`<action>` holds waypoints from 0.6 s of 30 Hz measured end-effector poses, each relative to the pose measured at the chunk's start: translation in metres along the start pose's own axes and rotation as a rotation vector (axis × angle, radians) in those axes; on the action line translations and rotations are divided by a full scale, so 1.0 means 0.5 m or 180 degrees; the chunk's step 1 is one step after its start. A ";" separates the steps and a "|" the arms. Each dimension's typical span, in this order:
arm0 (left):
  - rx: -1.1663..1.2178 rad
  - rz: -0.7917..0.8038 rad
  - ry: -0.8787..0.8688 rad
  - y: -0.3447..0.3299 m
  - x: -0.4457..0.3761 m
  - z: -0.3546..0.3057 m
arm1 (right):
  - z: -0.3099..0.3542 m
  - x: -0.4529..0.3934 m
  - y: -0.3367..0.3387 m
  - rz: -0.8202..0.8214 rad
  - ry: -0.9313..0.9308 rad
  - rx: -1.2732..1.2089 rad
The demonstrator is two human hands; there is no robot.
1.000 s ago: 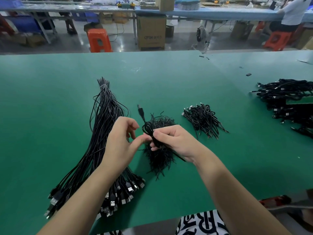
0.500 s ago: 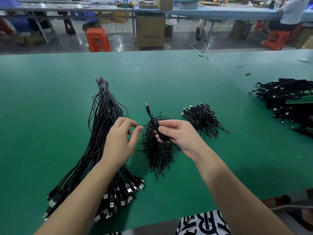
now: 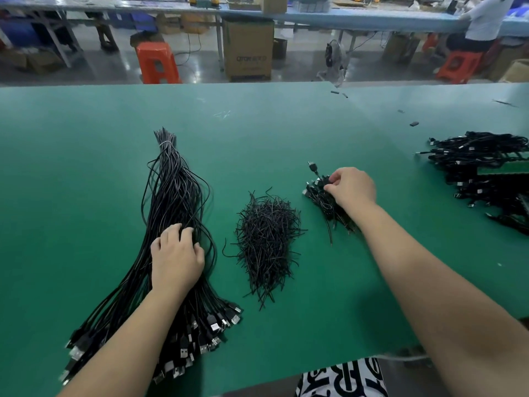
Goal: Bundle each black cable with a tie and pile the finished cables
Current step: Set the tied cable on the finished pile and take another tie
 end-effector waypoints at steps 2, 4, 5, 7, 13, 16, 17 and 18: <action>0.0056 -0.0070 -0.0008 0.001 0.001 0.001 | -0.010 -0.022 -0.009 0.0067 0.0004 0.0358; 0.0096 -0.0114 0.0000 0.001 0.002 0.002 | -0.016 -0.035 -0.020 0.0159 0.0010 0.0574; 0.0124 -0.0131 0.0011 0.001 0.003 0.002 | -0.016 -0.040 -0.026 0.0194 0.0009 0.0632; 0.0186 -0.0152 0.0040 0.001 0.003 0.003 | -0.013 -0.044 -0.039 0.0250 0.0023 0.0688; 0.0347 -0.0171 0.0151 0.003 0.004 0.005 | -0.008 -0.041 -0.071 0.0371 0.0056 0.0814; 0.0380 -0.0167 0.0178 0.004 0.004 0.006 | -0.003 -0.038 -0.078 0.0342 0.0118 0.0941; 0.0387 -0.0161 0.0187 0.005 0.005 0.006 | -0.001 -0.038 -0.079 0.0342 0.0152 0.0989; 0.0396 -0.0161 0.0193 0.005 0.006 0.006 | 0.001 -0.037 -0.080 0.0350 0.0197 0.1029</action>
Point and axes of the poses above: each hand's wrist, its own x-axis away from the middle knuckle, its own y-axis out of the back of the hand, z = x × y, the point moved 4 cm from there along -x, towards the middle knuckle, and after that the axes turned 6 degrees about -x, right-handed, at the moved point
